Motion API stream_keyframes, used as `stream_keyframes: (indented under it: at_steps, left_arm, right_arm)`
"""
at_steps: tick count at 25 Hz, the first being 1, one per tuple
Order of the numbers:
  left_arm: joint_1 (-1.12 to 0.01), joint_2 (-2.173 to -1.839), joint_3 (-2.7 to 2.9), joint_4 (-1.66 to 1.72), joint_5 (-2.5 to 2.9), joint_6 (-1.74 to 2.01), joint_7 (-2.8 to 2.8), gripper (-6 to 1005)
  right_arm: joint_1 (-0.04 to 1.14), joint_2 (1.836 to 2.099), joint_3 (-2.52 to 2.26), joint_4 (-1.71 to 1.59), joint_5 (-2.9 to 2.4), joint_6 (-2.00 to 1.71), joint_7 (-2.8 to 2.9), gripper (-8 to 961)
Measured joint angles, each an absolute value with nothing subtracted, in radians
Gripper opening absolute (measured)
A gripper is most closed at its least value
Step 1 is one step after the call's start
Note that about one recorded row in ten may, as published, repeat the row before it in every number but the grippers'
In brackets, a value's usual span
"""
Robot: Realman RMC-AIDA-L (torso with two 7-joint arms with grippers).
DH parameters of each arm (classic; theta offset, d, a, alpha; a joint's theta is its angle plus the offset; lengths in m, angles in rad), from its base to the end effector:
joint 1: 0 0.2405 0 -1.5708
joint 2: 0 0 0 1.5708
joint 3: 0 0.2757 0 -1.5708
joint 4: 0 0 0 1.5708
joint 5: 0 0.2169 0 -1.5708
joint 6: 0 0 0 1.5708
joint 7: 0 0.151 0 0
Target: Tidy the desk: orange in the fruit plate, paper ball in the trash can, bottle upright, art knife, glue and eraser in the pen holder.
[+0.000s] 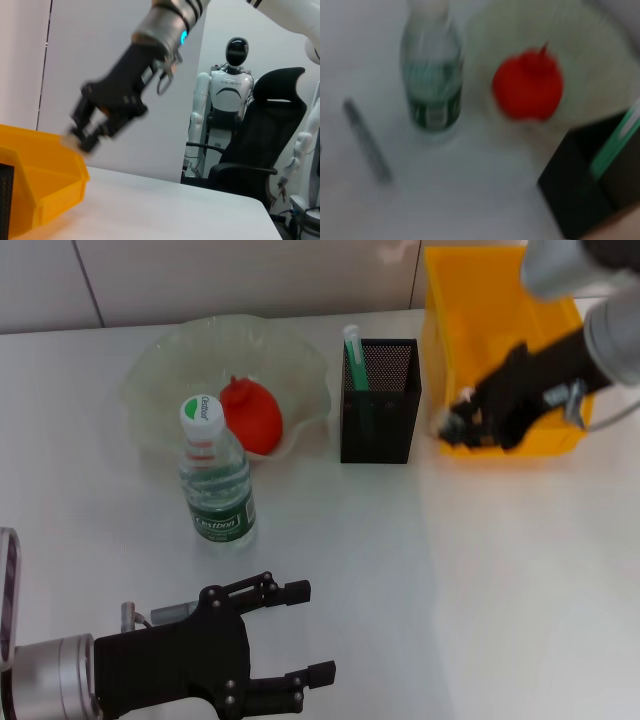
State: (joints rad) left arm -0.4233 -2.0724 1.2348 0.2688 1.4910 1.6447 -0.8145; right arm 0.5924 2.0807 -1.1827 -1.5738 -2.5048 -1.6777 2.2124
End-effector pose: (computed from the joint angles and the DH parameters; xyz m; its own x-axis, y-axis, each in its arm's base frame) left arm -0.2779 0.2480 -0.0910 0.7458 0.1564 0.6475 0.2053 -0.9787 -0.0001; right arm 0.1611 0.3736 0.0416 0.9247 -0.3513 0.1466 -0.2679 -0.8741 -0.4051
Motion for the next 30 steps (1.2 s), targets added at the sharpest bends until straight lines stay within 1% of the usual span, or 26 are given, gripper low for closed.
stream_keyframes:
  at_steps: [5,16,28,30]
  left_arm:
    - [-0.425,-2.072,1.235,0.271,1.491,1.644,-0.815,813]
    - [-0.428,-2.072,1.235,0.271,1.491,1.645,-0.82,813]
    - [-0.432,-2.072,1.235,0.272,1.491,1.648,-0.821,814]
    - [-0.431,-2.072,1.235,0.272,1.491,1.648,-0.821,814]
  right_arm:
    - [0.594,2.081,-1.176,-1.589,-2.491,-1.53,2.234,306]
    - [0.666,2.08,-1.23,-1.382,-2.565,-1.326,2.247,359]
    - [0.711,2.082,-1.27,-1.292,-2.571,-1.265,2.242,416]
    - [0.707,2.083,-1.27,-1.306,-2.57,-1.267,2.243,477]
